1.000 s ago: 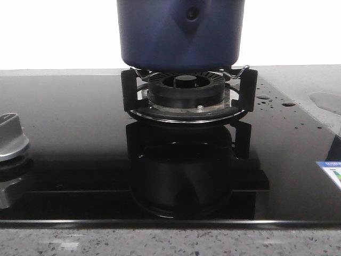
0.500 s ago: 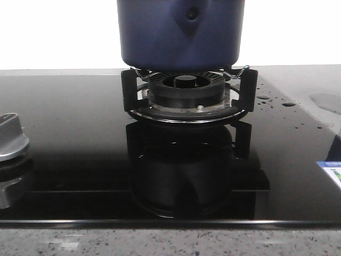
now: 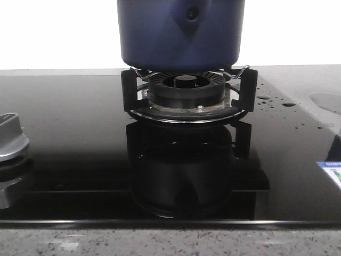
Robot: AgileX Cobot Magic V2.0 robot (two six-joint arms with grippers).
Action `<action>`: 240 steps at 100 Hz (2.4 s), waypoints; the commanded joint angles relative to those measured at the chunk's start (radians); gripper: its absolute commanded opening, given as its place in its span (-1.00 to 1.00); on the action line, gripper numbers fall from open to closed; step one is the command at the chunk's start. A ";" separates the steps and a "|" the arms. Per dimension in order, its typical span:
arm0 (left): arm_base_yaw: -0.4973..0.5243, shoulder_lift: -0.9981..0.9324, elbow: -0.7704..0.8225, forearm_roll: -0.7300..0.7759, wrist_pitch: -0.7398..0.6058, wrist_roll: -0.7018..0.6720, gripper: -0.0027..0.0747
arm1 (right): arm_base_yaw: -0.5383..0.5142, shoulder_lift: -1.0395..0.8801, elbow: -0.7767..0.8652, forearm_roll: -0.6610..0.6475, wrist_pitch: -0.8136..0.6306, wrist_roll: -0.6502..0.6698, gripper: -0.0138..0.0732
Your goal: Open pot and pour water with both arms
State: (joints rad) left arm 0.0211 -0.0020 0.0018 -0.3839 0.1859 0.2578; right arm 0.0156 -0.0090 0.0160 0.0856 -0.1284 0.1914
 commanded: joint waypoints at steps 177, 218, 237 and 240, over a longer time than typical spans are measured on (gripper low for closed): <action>-0.309 1.257 -1.073 -1.181 0.689 1.378 0.44 | -0.005 0.365 -0.786 0.553 0.906 -0.527 0.39; -0.333 1.555 -1.344 -1.210 0.769 1.404 0.44 | -0.005 0.365 -0.786 0.547 0.893 -0.527 0.47; -0.360 1.648 -1.413 -1.198 0.763 1.420 0.44 | -0.005 0.365 -0.786 0.542 0.901 -0.527 0.47; -0.363 1.659 -1.420 -1.198 0.761 1.420 0.44 | -0.005 0.365 -0.786 0.542 0.903 -0.527 0.47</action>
State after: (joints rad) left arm -0.3266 1.6674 -1.3673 -1.5210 0.9308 1.6679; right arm 0.0156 0.3360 -0.7396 0.6132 0.8381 -0.3241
